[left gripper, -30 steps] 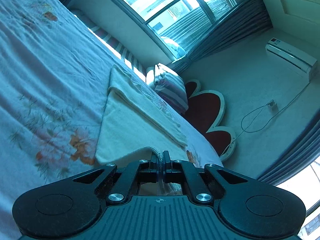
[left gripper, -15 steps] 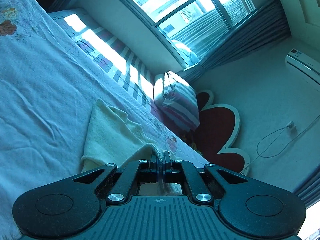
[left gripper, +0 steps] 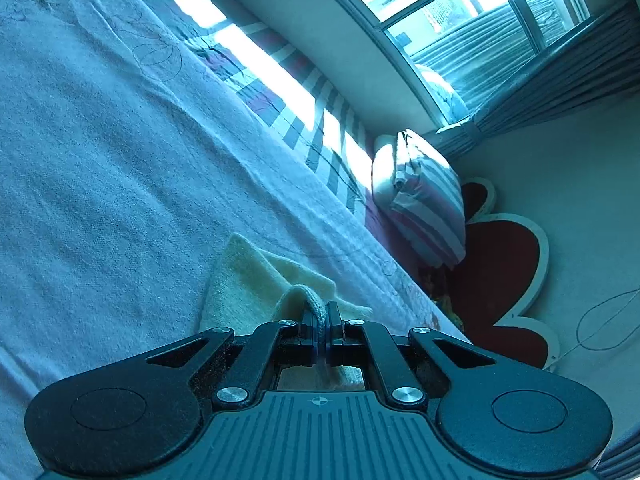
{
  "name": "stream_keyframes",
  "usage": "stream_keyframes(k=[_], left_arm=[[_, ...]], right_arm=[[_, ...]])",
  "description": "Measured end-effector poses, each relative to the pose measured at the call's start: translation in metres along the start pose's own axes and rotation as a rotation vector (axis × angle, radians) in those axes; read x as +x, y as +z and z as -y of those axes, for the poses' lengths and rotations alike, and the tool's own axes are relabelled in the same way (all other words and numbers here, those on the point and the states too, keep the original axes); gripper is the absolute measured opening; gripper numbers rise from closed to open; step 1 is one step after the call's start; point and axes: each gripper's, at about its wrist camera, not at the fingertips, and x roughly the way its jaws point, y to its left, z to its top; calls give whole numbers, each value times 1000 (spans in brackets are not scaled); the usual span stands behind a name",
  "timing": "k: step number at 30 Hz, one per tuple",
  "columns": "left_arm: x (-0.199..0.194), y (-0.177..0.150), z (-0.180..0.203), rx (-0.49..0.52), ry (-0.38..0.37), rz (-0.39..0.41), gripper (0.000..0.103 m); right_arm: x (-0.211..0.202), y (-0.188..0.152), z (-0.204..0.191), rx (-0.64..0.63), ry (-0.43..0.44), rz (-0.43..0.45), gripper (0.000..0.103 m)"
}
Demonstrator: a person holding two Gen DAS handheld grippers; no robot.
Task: Fold small clothes
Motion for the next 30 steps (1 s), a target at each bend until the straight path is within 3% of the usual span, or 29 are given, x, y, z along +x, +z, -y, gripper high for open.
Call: stream_keyframes(k=[4,7,8,9,10,15,17,22,25,30], left_arm=[[17,9,-2,-17,23,9,3],[12,17,-3,-23,14,72,4],[7,20,-2,-6,25,105,6],[1,23,-1,18,28,121,17],[-2,24,2,49,28,125,28],[1,18,28,378,139,10,30],[-9,4,34,455,163,-2,30],[-65,-35,17,492,163,-7,30],[-98,-55,0,440,127,-11,29],[-127,-80,-17,403,117,-22,29]], right_arm=[[21,8,19,61,10,-23,7],[16,14,29,102,-2,55,25],[11,17,34,113,-5,91,25],[7,20,36,113,-1,103,25],[2,21,37,100,6,109,25],[-7,19,20,-81,-20,73,25],[-5,15,14,-122,-48,51,26],[-38,-18,-3,-228,-53,28,28],[-64,-48,-1,-273,-97,-19,28],[-103,-97,10,-221,-110,-52,28]])
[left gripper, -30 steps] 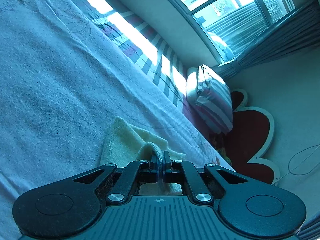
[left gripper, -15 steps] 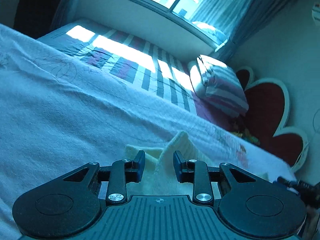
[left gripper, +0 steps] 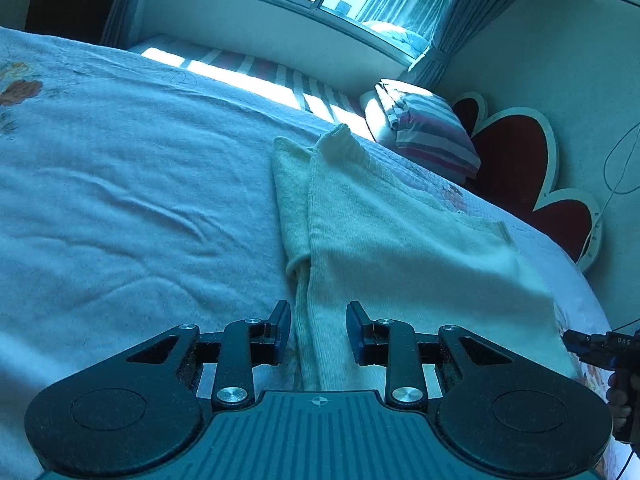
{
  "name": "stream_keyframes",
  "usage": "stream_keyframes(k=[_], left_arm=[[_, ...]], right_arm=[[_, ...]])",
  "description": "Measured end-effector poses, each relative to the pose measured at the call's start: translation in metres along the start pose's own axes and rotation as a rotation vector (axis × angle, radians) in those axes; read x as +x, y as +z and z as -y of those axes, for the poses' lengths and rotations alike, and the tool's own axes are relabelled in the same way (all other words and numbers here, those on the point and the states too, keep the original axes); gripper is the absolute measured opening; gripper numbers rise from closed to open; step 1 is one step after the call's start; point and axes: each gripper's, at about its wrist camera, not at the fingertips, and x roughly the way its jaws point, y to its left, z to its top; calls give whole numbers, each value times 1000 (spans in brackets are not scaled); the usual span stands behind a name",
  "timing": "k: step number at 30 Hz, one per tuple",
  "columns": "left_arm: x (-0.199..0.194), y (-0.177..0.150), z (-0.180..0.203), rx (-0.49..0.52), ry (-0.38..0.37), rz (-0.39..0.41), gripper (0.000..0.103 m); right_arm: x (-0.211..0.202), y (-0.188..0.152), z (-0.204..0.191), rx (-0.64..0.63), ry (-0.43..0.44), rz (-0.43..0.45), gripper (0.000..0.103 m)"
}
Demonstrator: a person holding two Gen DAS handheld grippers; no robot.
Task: Fold small clothes
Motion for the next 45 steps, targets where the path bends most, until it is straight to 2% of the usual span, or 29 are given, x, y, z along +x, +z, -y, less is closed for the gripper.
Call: stream_keyframes(k=[5,8,14,15,16,18,19,21,22,24,26,28,29,31,33,34,37,38,40,42,43,44,45], left_arm=[[-7,-10,-7,-40,-31,-17,29],[-7,-13,-5,-15,-28,-52,29],[-11,-24,-13,-62,-130,-74,29],[-10,-25,-14,-67,-145,-75,26],[-9,-26,-15,-68,-150,-74,3],[-10,-30,-15,-59,-165,-60,3],[-13,-31,-15,-50,-178,-45,3],[-24,-36,-16,-36,-228,-12,3],[-28,-38,-18,-31,-229,-5,3],[-30,-45,-23,-29,-220,-20,1],[-25,-53,-26,-12,-162,-43,1],[-29,-53,-33,-51,-153,-20,2],[-35,-49,-35,-52,-118,16,2],[-47,-37,-41,-94,-60,120,2],[-43,-15,-31,-71,-43,202,2],[-33,-8,-20,-50,-60,199,2],[33,13,45,106,-99,78,2],[53,15,62,158,-83,52,2],[86,21,73,196,11,4,2],[86,33,53,84,-6,25,2],[80,38,49,72,32,48,2],[68,43,48,99,76,118,3],[63,49,48,113,89,155,3]], right_arm=[[-17,-29,-9,36,29,-2,27],[-20,-38,-13,24,45,-20,25],[-19,-41,-18,-10,67,-50,24],[-18,-42,-17,-10,71,-54,24],[-18,-43,-17,-12,75,-53,23],[-15,-43,-16,-9,86,-46,18],[-15,-43,-16,-9,91,-44,6],[-18,-45,-19,-44,99,-45,4],[-20,-47,-19,-49,109,-49,4],[-22,-50,-18,-65,109,-58,4],[-18,-54,-14,-77,65,-83,4],[-14,-55,-10,-70,65,-90,4],[-15,-52,-10,-62,69,-76,10],[-24,-42,-15,-84,44,8,17],[-25,-24,-18,-112,26,68,17],[-19,-14,-20,-121,30,77,14],[21,14,-35,-198,54,77,13],[38,21,-42,-233,60,66,14],[69,31,-53,-290,46,26,17],[91,41,-53,-354,-62,-17,7],[93,47,-45,-341,-100,-21,0],[89,55,-35,-300,-92,-19,0],[85,62,-30,-289,-104,-13,0]])
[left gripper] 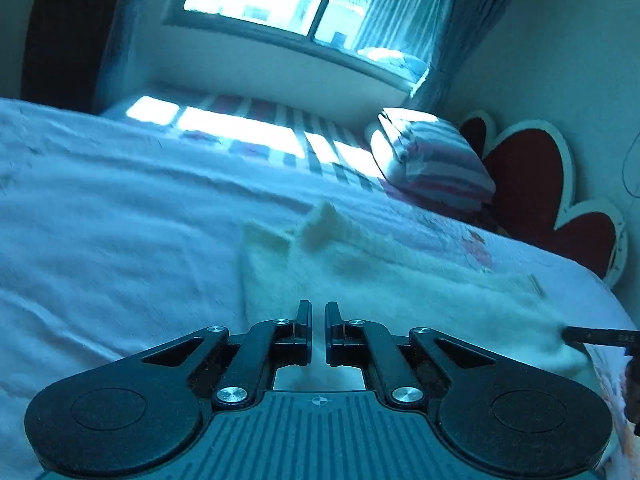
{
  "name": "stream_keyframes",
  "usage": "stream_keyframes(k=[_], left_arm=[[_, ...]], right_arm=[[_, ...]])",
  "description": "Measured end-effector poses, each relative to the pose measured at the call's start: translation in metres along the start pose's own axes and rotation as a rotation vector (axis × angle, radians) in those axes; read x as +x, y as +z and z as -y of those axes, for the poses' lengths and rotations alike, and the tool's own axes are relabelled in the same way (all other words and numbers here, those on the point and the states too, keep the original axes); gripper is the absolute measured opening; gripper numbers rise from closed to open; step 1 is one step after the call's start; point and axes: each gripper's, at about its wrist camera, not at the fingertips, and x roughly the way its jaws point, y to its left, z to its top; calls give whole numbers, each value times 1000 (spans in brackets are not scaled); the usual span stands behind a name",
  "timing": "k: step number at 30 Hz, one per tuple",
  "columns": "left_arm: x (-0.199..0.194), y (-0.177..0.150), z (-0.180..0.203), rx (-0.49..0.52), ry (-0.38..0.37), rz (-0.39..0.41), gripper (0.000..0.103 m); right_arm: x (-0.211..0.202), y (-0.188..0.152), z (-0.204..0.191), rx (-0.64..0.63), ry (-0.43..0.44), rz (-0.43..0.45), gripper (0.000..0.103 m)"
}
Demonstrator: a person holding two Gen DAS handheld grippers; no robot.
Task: Fold small clothes
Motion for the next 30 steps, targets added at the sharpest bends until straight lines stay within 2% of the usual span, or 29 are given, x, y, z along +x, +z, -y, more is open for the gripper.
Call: stream_keyframes(k=[1,2,3,6,7,9,10,12,14,17,18,19,21,23,25,27,28,30], left_arm=[[8,10,1,2,-16,-7,3],[19,20,6,13,-25,-18,3],[34,30,14,34,-38,-32,3],[83,44,40,69,-73,-91,3],[93,45,44,77,-57,-102,3],[104,41,40,93,39,-97,3],[105,38,29,64,40,-90,3],[97,32,6,13,0,-68,3],[89,29,0,34,-11,-53,3],[67,33,7,64,53,-7,3],[53,32,16,94,42,30,3],[45,29,27,113,18,44,3],[36,15,64,194,-53,13,4],[31,-4,102,251,-111,-18,4],[30,-20,123,277,-170,-49,4],[35,-35,133,323,-134,-92,4],[37,-39,130,323,-119,-103,4],[27,-45,112,290,-118,-78,3]], right_arm=[[-3,5,0,-22,-15,19,5],[-3,11,-2,-39,-21,39,18],[2,17,-9,-55,-8,60,20],[39,39,-32,-59,47,58,19],[52,44,-41,-64,59,48,19],[73,49,-52,-76,78,19,18],[80,49,-54,-91,69,1,15],[81,51,-40,-85,-10,6,13],[70,49,-3,-14,-47,28,1],[50,46,39,66,-67,43,0],[38,47,43,89,-68,51,5],[24,46,36,77,-98,80,21],[3,39,14,50,-33,125,21],[1,28,-20,-7,33,119,21],[9,8,-61,-73,102,82,21],[22,-12,-98,-194,115,28,18],[27,-21,-110,-257,94,15,18],[35,-33,-117,-321,28,-15,17]])
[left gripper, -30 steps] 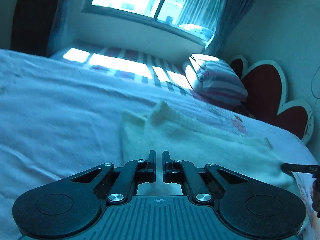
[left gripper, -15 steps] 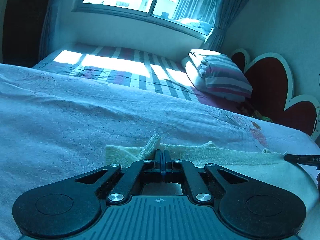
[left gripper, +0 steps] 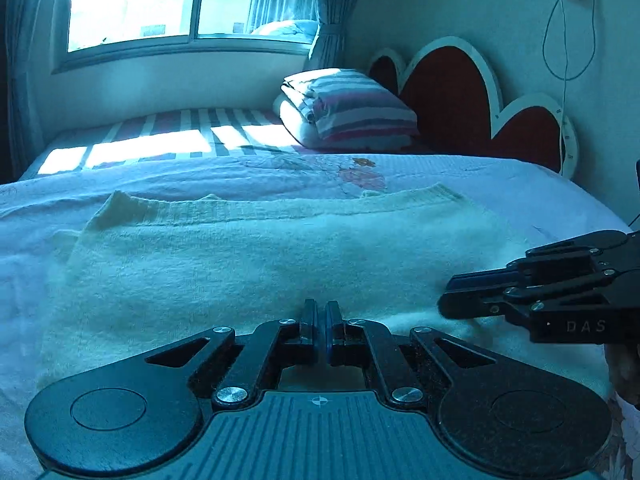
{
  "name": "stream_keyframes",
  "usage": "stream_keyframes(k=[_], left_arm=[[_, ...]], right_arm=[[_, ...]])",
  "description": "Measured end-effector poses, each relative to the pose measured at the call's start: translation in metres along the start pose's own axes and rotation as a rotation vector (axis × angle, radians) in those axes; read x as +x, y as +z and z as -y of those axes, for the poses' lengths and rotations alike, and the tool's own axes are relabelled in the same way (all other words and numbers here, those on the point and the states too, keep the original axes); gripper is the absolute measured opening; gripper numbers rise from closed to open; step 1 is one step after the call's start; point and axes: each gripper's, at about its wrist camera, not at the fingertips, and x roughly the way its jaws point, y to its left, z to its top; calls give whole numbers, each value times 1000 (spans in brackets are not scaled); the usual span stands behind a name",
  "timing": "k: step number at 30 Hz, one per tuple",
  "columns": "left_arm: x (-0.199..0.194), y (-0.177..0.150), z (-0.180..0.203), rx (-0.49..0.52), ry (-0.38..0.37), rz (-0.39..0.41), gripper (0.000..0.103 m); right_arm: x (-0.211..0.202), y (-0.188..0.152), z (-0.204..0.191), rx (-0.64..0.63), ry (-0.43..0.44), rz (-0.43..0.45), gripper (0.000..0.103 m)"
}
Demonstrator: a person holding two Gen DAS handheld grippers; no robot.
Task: Fold small clothes
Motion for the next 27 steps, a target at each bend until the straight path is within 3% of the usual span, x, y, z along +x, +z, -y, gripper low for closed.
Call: stream_keyframes(k=[3,5,7,9,11,15,18,23,25,27], left_arm=[[-22,-12,-27,-37,87,12,3],[-40,-24,-53,-104,97,22,3],[-61,-27,-62,-163,125,31,4],[-85,-26,-50,-181,128,70,4],[-98,-30,-24,-155,63,90,4],[-90,-49,21,-73,28,26,4],[-90,-73,16,-58,92,-29,4],[-139,-107,-36,-232,156,17,4],[-154,-111,-49,-319,177,32,4],[-163,-110,-50,-333,221,50,4]], right_arm=[[-15,-9,28,43,-85,20,13],[-30,-15,49,77,-150,27,12],[-46,-21,65,121,-144,15,12],[-64,-22,57,127,-167,28,21],[-82,-26,32,120,-120,74,24],[-69,-42,-37,62,3,31,21],[-54,-60,-63,5,-14,-23,20],[-90,-85,-19,30,-160,-5,19],[-102,-87,-1,83,-145,-12,19],[-112,-86,2,108,-140,3,21]])
